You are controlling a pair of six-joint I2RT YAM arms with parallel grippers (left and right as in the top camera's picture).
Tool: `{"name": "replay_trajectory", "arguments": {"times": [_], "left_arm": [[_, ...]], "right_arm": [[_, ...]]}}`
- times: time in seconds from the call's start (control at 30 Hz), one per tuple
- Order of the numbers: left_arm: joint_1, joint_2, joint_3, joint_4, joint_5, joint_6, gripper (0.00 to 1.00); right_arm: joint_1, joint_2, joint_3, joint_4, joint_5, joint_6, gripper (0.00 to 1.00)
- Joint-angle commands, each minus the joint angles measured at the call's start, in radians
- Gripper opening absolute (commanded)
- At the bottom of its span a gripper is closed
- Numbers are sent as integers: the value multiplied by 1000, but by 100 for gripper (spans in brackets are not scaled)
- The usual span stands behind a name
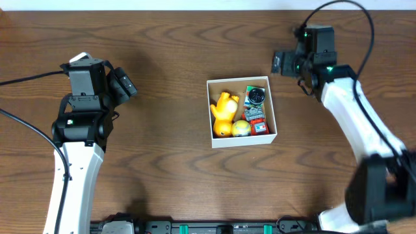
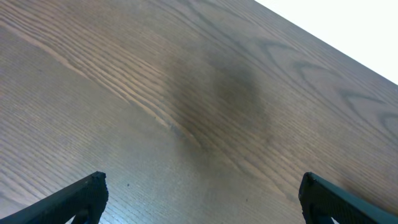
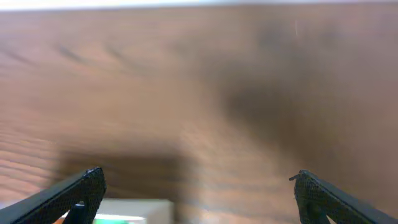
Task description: Pack container
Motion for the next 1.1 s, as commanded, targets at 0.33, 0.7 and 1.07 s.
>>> {"name": "replay_trajectory", "arguments": {"times": [0.33, 0.7, 1.07], "left_arm": [[4, 0, 10, -3, -5, -1, 98], [4, 0, 10, -3, -5, -1, 98], [4, 0, 10, -3, -5, -1, 98]], "right_arm": [[77, -647, 6, -71, 23, -289, 99], [-64, -1086, -195, -214, 23, -296, 99], [-93, -1408, -734, -65, -21, -295, 99]]}}
